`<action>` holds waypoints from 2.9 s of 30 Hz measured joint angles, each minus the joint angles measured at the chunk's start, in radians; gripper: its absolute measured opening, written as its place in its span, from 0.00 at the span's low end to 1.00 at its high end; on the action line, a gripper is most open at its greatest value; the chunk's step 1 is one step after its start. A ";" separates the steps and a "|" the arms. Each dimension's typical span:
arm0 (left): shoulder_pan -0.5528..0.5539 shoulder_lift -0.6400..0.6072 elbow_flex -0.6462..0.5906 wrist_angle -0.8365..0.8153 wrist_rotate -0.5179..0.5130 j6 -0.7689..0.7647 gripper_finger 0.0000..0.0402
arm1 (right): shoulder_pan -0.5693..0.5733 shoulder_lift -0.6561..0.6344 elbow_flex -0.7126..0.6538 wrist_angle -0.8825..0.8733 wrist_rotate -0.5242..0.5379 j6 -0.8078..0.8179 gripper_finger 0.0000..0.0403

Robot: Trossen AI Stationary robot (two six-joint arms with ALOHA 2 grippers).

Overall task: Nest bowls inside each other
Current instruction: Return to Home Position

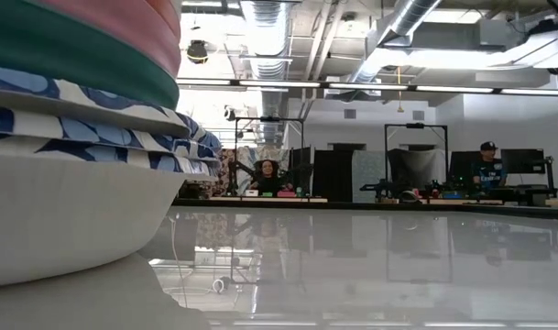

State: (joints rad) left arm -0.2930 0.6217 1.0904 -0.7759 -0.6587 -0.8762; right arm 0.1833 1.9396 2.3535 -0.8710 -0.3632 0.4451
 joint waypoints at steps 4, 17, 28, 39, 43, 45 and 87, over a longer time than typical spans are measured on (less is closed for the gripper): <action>0.000 0.000 0.000 -0.010 0.053 0.004 0.55 | -0.001 -0.143 0.000 -0.018 -0.001 -0.150 0.40; 0.001 0.004 0.000 0.046 -0.124 0.100 0.55 | 0.053 -0.595 -0.016 -0.369 0.344 -0.289 0.40; 0.000 0.027 0.000 0.556 0.158 0.592 0.55 | 0.090 -0.933 -0.499 -0.261 0.498 -0.254 0.40; 0.000 0.026 0.000 0.634 0.321 0.739 0.55 | 0.063 -1.366 -1.234 0.222 0.515 -0.229 0.40; 0.000 0.026 -0.005 0.642 0.349 0.793 0.55 | 0.063 -1.522 -1.385 0.360 0.511 -0.204 0.40; 0.000 0.015 -0.036 0.646 0.348 0.808 0.55 | 0.063 -1.582 -1.440 0.413 0.511 -0.198 0.40; 0.001 -0.617 -1.079 1.185 0.095 0.518 0.55 | 0.055 -1.936 -2.123 0.766 0.575 -0.251 0.40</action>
State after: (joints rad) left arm -0.2924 0.0044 0.0113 0.4087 -0.5637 -0.3580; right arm 0.2388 0.0034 0.2306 -0.1048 0.2123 0.1937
